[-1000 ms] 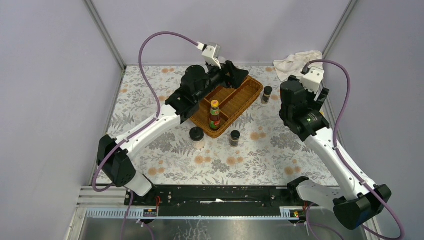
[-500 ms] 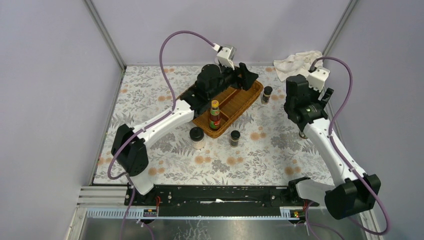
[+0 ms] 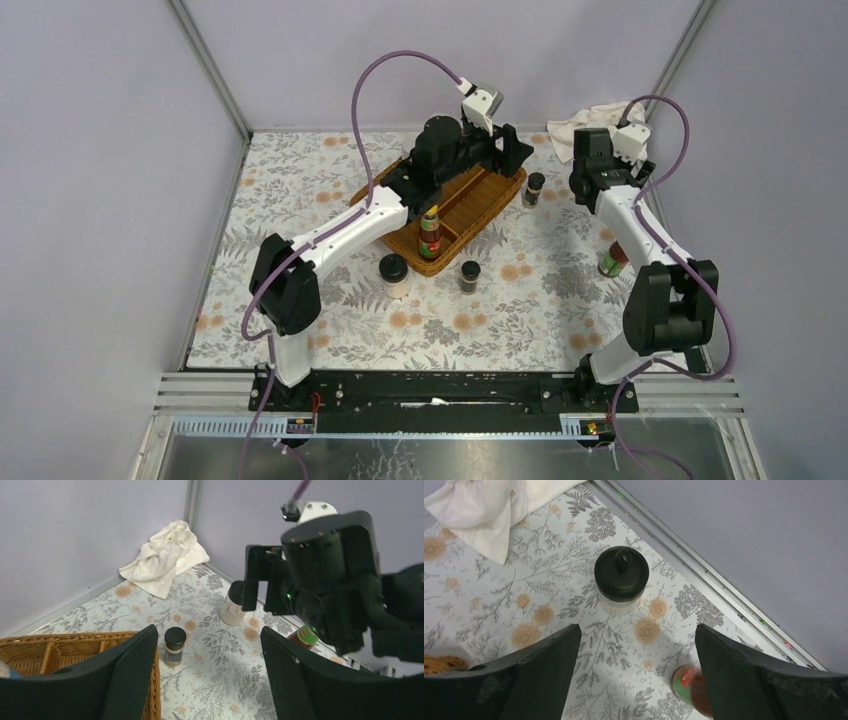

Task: Organize the condiment bottles
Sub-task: Pick up the bottle from the center of the board.

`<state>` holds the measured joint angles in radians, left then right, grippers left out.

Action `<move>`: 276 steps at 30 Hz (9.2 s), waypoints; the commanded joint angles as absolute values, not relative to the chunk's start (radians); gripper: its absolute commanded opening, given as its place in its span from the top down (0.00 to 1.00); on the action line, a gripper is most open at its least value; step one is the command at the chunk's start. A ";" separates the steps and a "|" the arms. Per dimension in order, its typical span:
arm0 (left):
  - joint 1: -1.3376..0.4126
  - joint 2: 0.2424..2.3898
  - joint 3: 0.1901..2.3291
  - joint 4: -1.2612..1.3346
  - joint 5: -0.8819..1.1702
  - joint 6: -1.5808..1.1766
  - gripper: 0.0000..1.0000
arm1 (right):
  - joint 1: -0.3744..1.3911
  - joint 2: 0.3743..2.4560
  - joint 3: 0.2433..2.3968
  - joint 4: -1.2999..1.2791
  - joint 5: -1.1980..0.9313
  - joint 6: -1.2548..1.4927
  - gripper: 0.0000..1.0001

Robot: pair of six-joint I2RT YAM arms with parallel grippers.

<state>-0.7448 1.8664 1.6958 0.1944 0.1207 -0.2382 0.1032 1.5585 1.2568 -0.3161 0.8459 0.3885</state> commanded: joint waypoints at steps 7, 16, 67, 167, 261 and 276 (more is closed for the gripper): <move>-0.707 1.912 1.725 0.166 0.256 -0.190 0.20 | 0.016 1.674 1.389 -0.270 0.818 0.463 0.07; -0.706 1.900 1.677 0.168 0.239 -0.163 0.20 | 0.006 1.782 1.448 -0.262 0.780 0.488 0.07; -0.705 1.872 1.634 0.156 0.210 -0.085 0.20 | -0.037 1.937 1.534 -0.338 0.857 0.673 0.11; -0.758 1.874 1.623 0.150 0.184 -0.054 0.16 | -0.037 1.956 1.482 -0.361 0.873 0.727 0.51; -0.783 1.868 1.615 0.149 0.135 -0.032 0.15 | 0.022 1.848 1.480 -0.184 0.837 0.534 1.00; -0.780 1.819 1.598 0.164 0.040 -0.008 0.16 | 0.054 1.776 1.542 -0.121 0.771 0.411 1.00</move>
<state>-0.7792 1.8854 1.6222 0.1535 0.1093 -0.0437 0.0460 1.8629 1.4704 -0.1982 0.7826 0.4587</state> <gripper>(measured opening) 0.840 0.662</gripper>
